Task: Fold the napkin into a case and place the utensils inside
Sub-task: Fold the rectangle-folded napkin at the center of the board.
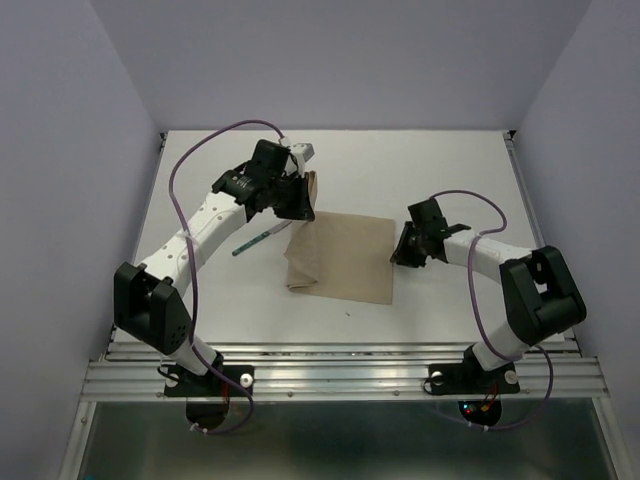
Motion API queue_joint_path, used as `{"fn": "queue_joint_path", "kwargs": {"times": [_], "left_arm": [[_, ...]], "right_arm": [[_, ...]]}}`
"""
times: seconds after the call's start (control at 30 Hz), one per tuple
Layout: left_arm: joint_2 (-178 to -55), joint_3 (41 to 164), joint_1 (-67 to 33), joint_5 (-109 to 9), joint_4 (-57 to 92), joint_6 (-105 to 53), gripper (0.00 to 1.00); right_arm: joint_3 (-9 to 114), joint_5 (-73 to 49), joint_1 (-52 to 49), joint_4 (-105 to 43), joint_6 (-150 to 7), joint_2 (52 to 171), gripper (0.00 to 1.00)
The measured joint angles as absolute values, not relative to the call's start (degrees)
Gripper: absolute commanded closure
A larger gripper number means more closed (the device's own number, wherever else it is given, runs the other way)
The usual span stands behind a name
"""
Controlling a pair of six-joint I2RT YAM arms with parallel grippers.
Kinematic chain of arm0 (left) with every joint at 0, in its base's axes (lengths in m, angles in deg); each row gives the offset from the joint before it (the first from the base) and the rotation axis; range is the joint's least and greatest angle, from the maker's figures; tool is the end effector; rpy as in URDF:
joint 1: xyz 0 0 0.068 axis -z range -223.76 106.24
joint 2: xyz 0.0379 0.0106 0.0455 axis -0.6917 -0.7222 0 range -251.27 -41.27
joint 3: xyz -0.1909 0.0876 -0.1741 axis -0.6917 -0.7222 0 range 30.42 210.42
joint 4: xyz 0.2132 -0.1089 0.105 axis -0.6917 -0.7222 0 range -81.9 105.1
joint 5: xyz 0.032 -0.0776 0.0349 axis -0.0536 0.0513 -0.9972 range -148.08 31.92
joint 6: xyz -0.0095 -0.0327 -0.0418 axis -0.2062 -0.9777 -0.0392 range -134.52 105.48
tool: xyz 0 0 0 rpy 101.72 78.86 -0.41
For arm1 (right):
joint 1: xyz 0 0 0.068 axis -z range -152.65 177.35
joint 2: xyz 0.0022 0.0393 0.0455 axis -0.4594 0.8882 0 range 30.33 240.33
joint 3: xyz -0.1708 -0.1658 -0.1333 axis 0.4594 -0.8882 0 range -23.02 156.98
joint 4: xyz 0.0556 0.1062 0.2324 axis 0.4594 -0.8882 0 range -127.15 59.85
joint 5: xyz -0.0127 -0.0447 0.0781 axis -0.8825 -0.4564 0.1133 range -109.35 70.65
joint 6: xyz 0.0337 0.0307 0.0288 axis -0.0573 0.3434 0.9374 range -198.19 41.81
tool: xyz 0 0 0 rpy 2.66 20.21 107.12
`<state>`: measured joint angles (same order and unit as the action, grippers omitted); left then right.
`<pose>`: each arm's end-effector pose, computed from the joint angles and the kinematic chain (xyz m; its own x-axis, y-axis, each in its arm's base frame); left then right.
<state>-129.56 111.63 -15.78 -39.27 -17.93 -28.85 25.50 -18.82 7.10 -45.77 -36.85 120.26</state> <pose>0.2993 -0.1720 0.3373 -0.7150 0.1147 -0.6896 0.5006 0.7726 -0.3905 0.2839 0.1051 0.1684 -0.8227 0.4005 -0.4034 0.2565 0.8949 0.3652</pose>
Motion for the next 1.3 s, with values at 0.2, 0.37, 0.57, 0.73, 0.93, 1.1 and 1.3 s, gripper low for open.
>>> {"fn": "queue_joint_path", "kwargs": {"times": [0.2, 0.37, 0.57, 0.73, 0.93, 1.1, 1.3], "left_arm": [[-129.6, 112.5, -11.6, -39.4, -17.0, -30.6, 1.00], [-132.1, 114.6, -8.3, -39.4, -16.1, -32.9, 1.00], [-141.0, 118.6, -4.7, -39.0, -14.2, -36.5, 1.00], [-147.6, 122.2, -2.9, -38.7, -13.5, -39.4, 1.00], [-152.9, 127.1, -0.8, -38.3, -12.9, -43.0, 1.00], [-157.1, 130.3, 0.0, -38.1, -12.2, -47.0, 1.00], [-161.5, 132.9, 0.0, -38.3, -12.3, -51.3, 1.00]], "right_arm": [[23.1, -17.1, 7.0, -44.7, -37.5, 120.5, 0.75], [22.9, -16.8, 7.0, -41.6, -37.2, 121.4, 0.79], [21.1, -16.8, 7.0, -37.2, -35.6, 121.5, 0.80], [20.5, -16.7, 7.0, -35.0, -34.9, 121.8, 0.80], [20.5, -15.8, 7.0, -32.3, -34.6, 122.8, 0.81], [20.5, -15.1, 7.0, -31.1, -34.3, 123.4, 0.81], [20.3, -14.8, 7.0, -30.7, -33.8, 123.4, 0.81]]}}
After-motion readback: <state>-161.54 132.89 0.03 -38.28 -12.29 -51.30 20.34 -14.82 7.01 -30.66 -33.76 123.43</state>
